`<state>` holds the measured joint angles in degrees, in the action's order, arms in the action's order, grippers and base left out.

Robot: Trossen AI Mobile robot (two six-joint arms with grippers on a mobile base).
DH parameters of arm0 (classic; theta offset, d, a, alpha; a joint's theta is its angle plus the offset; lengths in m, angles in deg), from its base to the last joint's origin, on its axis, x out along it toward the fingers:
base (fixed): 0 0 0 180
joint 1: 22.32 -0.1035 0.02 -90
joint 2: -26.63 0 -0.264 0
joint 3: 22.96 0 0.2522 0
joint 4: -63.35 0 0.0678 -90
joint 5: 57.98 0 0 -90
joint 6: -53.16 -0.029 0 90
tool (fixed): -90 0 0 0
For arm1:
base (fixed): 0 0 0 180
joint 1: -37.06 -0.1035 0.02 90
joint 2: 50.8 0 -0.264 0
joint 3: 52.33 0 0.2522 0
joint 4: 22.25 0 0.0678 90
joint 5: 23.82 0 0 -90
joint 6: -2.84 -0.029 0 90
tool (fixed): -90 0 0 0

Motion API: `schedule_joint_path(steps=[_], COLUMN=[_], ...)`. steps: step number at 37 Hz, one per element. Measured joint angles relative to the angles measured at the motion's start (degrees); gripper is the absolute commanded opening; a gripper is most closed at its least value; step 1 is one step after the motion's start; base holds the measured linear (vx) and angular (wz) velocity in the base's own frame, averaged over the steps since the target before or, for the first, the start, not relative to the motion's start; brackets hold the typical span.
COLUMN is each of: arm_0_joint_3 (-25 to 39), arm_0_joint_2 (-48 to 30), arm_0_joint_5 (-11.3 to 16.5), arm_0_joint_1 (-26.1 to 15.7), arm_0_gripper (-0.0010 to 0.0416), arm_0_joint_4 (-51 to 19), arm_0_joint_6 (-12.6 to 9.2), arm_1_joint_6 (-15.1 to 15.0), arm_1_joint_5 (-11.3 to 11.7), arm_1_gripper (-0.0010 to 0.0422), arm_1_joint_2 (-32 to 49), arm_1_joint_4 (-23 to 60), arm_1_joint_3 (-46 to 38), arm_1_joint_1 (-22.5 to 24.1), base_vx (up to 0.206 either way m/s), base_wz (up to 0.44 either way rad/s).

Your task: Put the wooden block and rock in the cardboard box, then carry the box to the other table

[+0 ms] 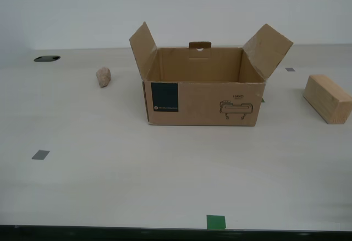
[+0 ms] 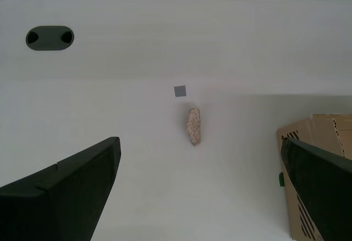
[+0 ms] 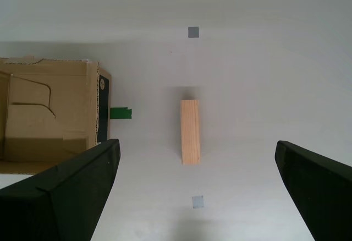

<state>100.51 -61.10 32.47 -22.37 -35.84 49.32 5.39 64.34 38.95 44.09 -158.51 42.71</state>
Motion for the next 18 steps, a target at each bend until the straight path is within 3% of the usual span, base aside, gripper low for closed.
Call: schedule_joint_path(steps=[18], arm_0_joint_3=[0.0], arm_0_joint_2=[0.0], arm_0_joint_5=[0.0], arm_0_joint_1=[0.0], arm_0_gripper=[0.0394], arm_0_joint_4=[0.13], arm_0_joint_6=[-0.04], arm_1_joint_6=[0.07], arm_1_joint_5=[-0.02], arm_1_gripper=[0.04], arm_1_joint_2=[0.0], arm_1_joint_4=[0.42], arm_1_joint_3=[0.0], arm_1_joint_1=[0.0], base_vx=[0.0], base_wz=[0.0])
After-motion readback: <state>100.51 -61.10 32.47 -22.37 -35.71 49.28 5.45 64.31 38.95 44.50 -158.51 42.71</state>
